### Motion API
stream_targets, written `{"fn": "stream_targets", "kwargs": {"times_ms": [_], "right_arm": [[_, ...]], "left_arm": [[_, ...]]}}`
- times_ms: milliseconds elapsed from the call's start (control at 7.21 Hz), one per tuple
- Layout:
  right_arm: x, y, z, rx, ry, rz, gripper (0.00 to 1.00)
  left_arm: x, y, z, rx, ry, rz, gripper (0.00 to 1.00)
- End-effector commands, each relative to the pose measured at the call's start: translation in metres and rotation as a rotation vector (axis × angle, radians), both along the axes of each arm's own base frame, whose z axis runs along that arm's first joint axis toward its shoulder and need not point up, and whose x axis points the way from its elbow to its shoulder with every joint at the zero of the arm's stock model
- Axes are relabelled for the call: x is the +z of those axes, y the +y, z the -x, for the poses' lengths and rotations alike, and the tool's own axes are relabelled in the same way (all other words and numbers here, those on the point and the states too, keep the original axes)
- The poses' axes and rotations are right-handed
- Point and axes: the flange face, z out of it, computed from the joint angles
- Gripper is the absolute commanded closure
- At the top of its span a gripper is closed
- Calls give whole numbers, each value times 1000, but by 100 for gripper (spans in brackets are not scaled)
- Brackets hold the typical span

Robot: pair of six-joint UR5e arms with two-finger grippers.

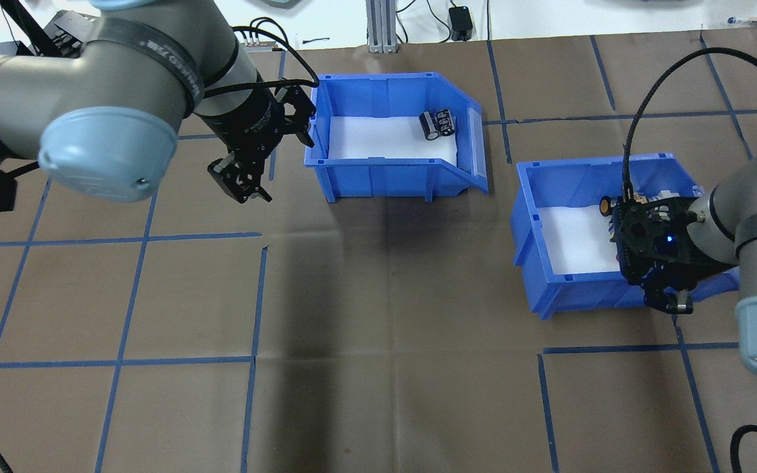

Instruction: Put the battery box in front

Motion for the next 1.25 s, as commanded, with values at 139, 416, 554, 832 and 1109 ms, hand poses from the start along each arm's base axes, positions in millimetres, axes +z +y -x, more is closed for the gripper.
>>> {"fn": "stream_targets", "kwargs": {"times_ms": [139, 416, 554, 832, 1109], "right_arm": [[-9, 29, -81, -9, -4, 1, 100], [-10, 45, -116, -10, -10, -2, 100], [-9, 56, -140, 10, -14, 7, 100], [-16, 57, -172, -12, -32, 42, 100], [-36, 61, -212, 0, -14, 64, 100]], "left_arm": [[24, 36, -66, -569, -94, 5, 0], [21, 35, -80, -783, -184, 1, 0], [20, 34, -80, -844, -183, 5, 0], [27, 33, -85, -844, -236, 4, 0], [31, 27, -92, -805, -316, 3, 0]]}}
